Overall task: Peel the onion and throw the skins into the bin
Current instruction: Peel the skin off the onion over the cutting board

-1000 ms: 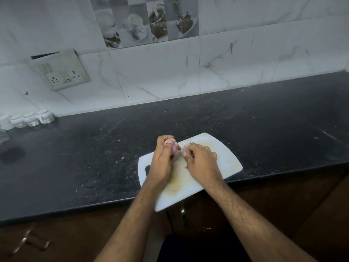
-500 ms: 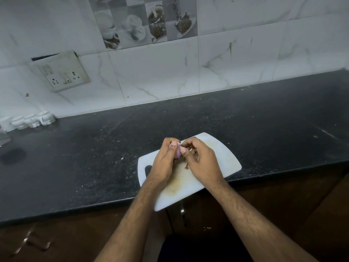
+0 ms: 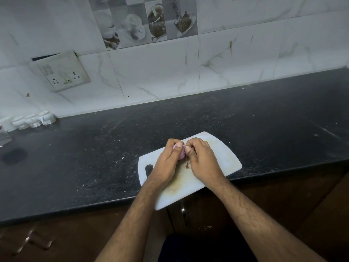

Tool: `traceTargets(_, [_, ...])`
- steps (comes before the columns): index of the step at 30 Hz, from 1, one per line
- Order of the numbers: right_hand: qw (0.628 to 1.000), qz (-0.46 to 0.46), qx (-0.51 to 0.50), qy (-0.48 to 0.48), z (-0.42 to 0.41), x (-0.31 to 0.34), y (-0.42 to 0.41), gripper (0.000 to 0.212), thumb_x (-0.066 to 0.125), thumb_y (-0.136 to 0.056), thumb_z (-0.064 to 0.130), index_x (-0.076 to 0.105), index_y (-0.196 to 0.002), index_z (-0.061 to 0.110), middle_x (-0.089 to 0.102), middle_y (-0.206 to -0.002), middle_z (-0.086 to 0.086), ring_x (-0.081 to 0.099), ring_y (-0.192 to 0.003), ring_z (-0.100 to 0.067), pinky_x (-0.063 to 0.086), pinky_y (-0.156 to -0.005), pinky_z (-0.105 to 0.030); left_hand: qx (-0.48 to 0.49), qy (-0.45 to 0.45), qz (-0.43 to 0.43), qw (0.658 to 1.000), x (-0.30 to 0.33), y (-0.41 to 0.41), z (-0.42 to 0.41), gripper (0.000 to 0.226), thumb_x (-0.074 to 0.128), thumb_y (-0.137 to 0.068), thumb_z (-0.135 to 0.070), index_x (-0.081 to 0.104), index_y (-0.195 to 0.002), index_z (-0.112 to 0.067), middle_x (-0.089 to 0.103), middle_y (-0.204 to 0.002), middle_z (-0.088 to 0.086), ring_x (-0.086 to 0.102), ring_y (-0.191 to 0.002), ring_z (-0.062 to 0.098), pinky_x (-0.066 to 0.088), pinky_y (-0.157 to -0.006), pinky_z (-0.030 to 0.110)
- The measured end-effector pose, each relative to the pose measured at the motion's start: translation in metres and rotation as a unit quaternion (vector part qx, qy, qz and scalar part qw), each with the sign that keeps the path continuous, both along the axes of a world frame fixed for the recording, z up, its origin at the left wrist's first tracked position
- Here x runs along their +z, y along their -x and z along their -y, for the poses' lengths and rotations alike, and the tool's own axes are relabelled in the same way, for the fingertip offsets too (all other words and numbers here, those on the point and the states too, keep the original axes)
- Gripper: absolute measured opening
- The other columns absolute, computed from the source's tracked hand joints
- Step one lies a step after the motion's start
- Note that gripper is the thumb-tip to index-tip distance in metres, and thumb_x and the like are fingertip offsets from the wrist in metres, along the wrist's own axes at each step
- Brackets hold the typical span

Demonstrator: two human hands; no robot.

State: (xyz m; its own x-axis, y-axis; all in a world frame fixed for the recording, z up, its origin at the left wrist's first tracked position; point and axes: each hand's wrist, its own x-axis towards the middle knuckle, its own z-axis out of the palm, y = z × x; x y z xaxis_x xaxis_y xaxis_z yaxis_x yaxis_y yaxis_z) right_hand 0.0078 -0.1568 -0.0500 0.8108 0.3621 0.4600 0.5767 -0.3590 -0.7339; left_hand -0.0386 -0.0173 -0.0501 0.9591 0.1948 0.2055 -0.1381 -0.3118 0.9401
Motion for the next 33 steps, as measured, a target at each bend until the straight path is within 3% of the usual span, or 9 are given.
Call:
traceTargets(4, [0.998, 0.050, -0.010, 0.023, -0.003, -0.003, 0.002, 0.015, 0.047, -0.105, 0.023, 0.055, -0.093, 0.021, 0.055, -0.093, 0.016, 0.048, -0.091, -0.013, 0.045, -0.080, -0.034, 0.011, 0.017, -0.021, 1.000, -0.002, 0.000, -0.001, 0.041, 0.041, -0.112, -0.043, 0.060, -0.109, -0.006, 0.065, -0.097, -0.002, 0.059, -0.088, 0.003, 0.048, -0.082, 0.021])
traceTargets(9, [0.994, 0.098, -0.006, 0.038, -0.003, 0.000, 0.004, 0.017, 0.042, -0.104, 0.024, 0.055, -0.094, 0.020, 0.055, -0.094, 0.014, 0.043, -0.088, -0.011, 0.045, -0.078, -0.038, -0.005, 0.062, -0.039, 0.997, 0.008, 0.000, 0.003, 0.044, 0.037, -0.113, -0.045, 0.059, -0.093, -0.012, 0.064, -0.080, 0.004, 0.059, -0.072, 0.012, 0.047, -0.069, 0.023])
traceTargets(11, [0.988, 0.139, 0.016, 0.069, -0.004, 0.001, 0.010, 0.019, 0.037, -0.100, 0.023, 0.055, -0.095, 0.020, 0.050, -0.092, 0.014, 0.040, -0.085, -0.010, 0.043, -0.076, -0.037, -0.003, 0.100, -0.030, 0.995, 0.016, -0.002, 0.003, 0.049, 0.032, -0.115, -0.039, 0.057, -0.087, -0.006, 0.059, -0.070, 0.004, 0.050, -0.060, 0.011, 0.039, -0.056, 0.023])
traceTargets(13, [0.986, 0.150, 0.027, 0.064, -0.004, -0.001, 0.012, 0.016, 0.037, -0.097, 0.020, 0.052, -0.092, 0.020, 0.048, -0.090, 0.015, 0.041, -0.084, -0.011, 0.040, -0.074, -0.033, 0.002, 0.096, -0.025, 0.995, 0.018, -0.004, 0.003, 0.052, 0.032, -0.115, -0.037, 0.055, -0.083, -0.003, 0.055, -0.067, 0.003, 0.046, -0.057, 0.009, 0.035, -0.054, 0.023])
traceTargets(16, [0.998, 0.032, -0.027, -0.044, 0.002, 0.001, 0.000, 0.017, 0.043, -0.104, 0.016, 0.052, -0.090, 0.018, 0.054, -0.085, 0.012, 0.049, -0.084, -0.010, 0.039, -0.072, -0.026, 0.002, 0.076, -0.024, 0.997, 0.016, 0.000, 0.007, 0.049, 0.033, -0.115, -0.039, 0.059, -0.086, -0.008, 0.056, -0.072, 0.009, 0.049, -0.059, 0.010, 0.041, -0.057, 0.019])
traceTargets(21, [0.998, -0.052, -0.034, -0.033, 0.001, -0.002, -0.003, 0.028, 0.047, -0.100, 0.000, 0.068, -0.099, 0.018, 0.070, -0.094, 0.007, 0.065, -0.086, 0.000, 0.050, -0.072, -0.011, 0.020, 0.100, -0.008, 0.995, 0.012, 0.001, 0.003, 0.042, 0.034, -0.114, -0.043, 0.059, -0.102, -0.010, 0.066, -0.078, 0.002, 0.049, -0.063, 0.009, 0.043, -0.059, 0.018])
traceTargets(25, [0.995, -0.060, -0.018, -0.080, -0.001, 0.006, 0.005, 0.010, 0.058, -0.102, 0.015, 0.068, -0.103, 0.017, 0.072, -0.088, 0.009, 0.066, -0.079, 0.002, 0.047, -0.064, -0.005, 0.026, 0.108, -0.012, 0.994, 0.011, 0.002, 0.003, 0.043, 0.036, -0.114, -0.043, 0.057, -0.107, -0.007, 0.062, -0.081, 0.006, 0.048, -0.061, 0.008, 0.045, -0.060, 0.019])
traceTargets(28, [0.990, -0.066, 0.017, -0.125, 0.003, 0.011, 0.009, 0.009, 0.067, -0.098, 0.021, 0.069, -0.105, 0.016, 0.072, -0.091, 0.009, 0.067, -0.080, -0.003, 0.052, -0.064, -0.010, 0.021, 0.092, -0.021, 0.995, 0.010, 0.003, 0.003, 0.048, 0.039, -0.112, -0.045, 0.055, -0.110, 0.000, 0.061, -0.084, 0.006, 0.055, -0.068, 0.007, 0.047, -0.063, 0.018])
traceTargets(33, [0.994, -0.023, 0.020, -0.107, 0.003, 0.008, 0.011, 0.005, 0.070, -0.094, 0.016, 0.071, -0.098, 0.018, 0.067, -0.093, 0.012, 0.061, -0.076, -0.005, 0.046, -0.066, -0.008, -0.009, 0.082, -0.028, 0.996, 0.013, 0.005, 0.006, 0.049, 0.040, -0.113, -0.044, 0.051, -0.104, 0.003, 0.058, -0.086, 0.014, 0.059, -0.078, 0.016, 0.051, -0.068, 0.017])
